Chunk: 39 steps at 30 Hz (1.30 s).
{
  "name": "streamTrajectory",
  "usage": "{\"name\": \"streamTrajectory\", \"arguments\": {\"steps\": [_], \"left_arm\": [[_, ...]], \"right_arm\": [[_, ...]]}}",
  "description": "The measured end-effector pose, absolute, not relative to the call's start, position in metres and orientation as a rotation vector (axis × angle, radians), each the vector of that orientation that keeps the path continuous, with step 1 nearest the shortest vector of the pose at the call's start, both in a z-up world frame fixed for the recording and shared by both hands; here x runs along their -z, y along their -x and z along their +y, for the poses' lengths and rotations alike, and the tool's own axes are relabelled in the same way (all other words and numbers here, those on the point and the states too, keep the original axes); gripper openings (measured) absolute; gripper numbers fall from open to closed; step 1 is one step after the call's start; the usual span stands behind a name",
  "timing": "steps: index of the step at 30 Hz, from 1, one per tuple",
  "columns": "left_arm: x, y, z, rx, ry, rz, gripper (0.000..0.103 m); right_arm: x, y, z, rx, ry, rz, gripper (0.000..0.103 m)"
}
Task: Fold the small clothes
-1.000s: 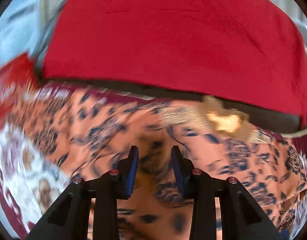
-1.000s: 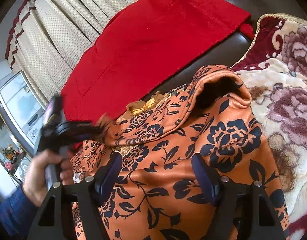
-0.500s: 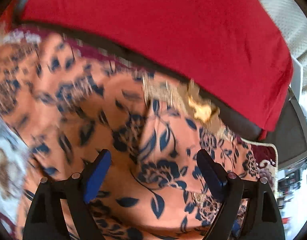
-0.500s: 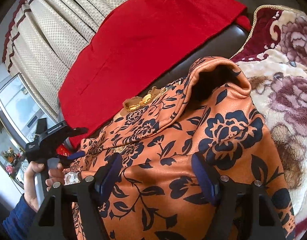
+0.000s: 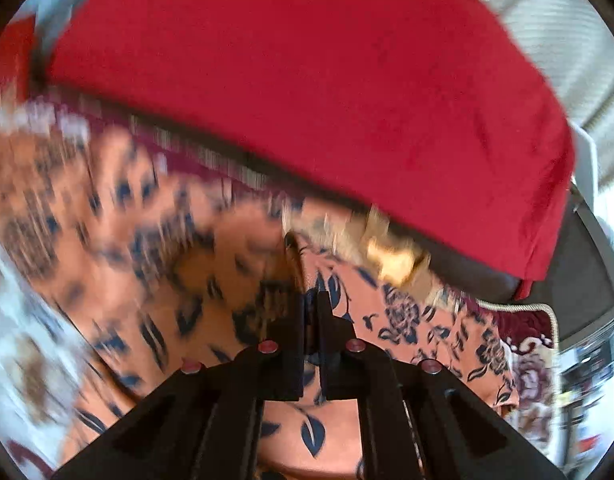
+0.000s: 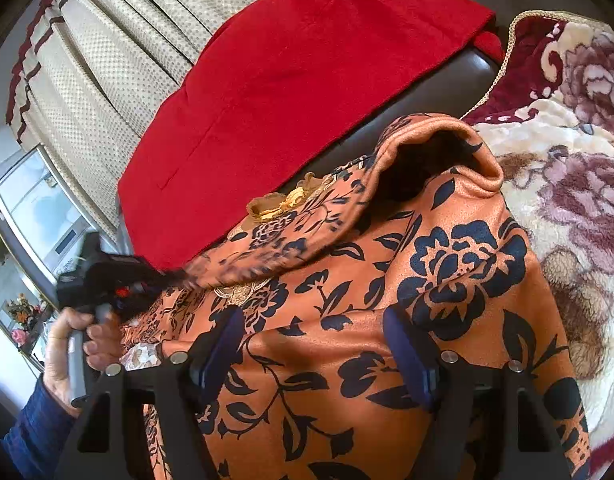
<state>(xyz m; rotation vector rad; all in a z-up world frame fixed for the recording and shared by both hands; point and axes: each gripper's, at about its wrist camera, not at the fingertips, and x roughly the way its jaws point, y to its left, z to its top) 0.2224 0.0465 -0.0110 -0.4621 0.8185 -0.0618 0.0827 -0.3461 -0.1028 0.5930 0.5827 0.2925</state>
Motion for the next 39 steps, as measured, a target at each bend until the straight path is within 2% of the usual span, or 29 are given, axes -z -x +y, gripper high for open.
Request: {"name": "streamTrajectory", "arguments": {"steps": [2,8,12,14,16,18,20,21,22,24,26,27,32,39], "left_arm": [[0.012,-0.221,0.059,0.023,0.445,0.791,0.005],[0.083,-0.241,0.077,-0.005,0.432,0.96,0.006],[0.084,-0.238,0.079,0.009,0.42,0.939,0.006],[0.085,-0.24,0.08,0.013,0.424,0.947,0.007],[0.087,-0.24,0.082,0.017,0.43,0.951,0.008],[0.086,-0.242,0.082,0.02,0.417,0.951,0.009],[0.082,-0.241,0.084,0.034,0.414,0.958,0.01],[0.079,-0.243,0.085,0.042,0.418,0.963,0.017],[0.074,-0.24,0.089,0.049,0.43,0.962,0.023],[0.063,-0.23,0.101,0.054,0.46,0.936,0.062],[0.047,-0.212,0.118,0.07,0.495,0.864,0.076],[0.038,-0.202,0.132,0.071,0.512,0.825,0.077],[0.017,-0.163,0.234,0.011,0.718,0.689,0.078],[0.048,-0.146,0.424,-0.31,1.056,0.564,0.077]], "right_arm": [[0.103,-0.083,-0.345,-0.291,-0.59,0.584,0.075],[0.094,-0.087,-0.354,-0.299,-0.661,0.608,0.076],[0.056,-0.109,-0.376,-0.359,-0.749,0.546,0.078],[0.044,-0.132,-0.39,-0.372,-0.805,0.538,0.085],[0.049,-0.169,-0.409,-0.359,-0.887,0.601,0.088],[0.079,-0.199,-0.427,-0.267,-0.962,0.743,0.088],[0.111,-0.212,-0.44,-0.203,-1.025,0.845,0.071],[0.111,-0.205,-0.445,-0.191,-1.039,0.824,0.067],[0.103,-0.195,-0.444,-0.202,-1.027,0.786,0.07],[0.082,-0.173,-0.429,-0.207,-0.914,0.728,0.08],[0.068,-0.15,-0.407,-0.206,-0.777,0.687,0.082],[0.062,-0.138,-0.393,-0.205,-0.703,0.664,0.085],[0.074,-0.096,-0.333,-0.211,-0.438,0.62,0.087],[0.103,-0.095,-0.324,-0.214,-0.406,0.665,0.088]]}}
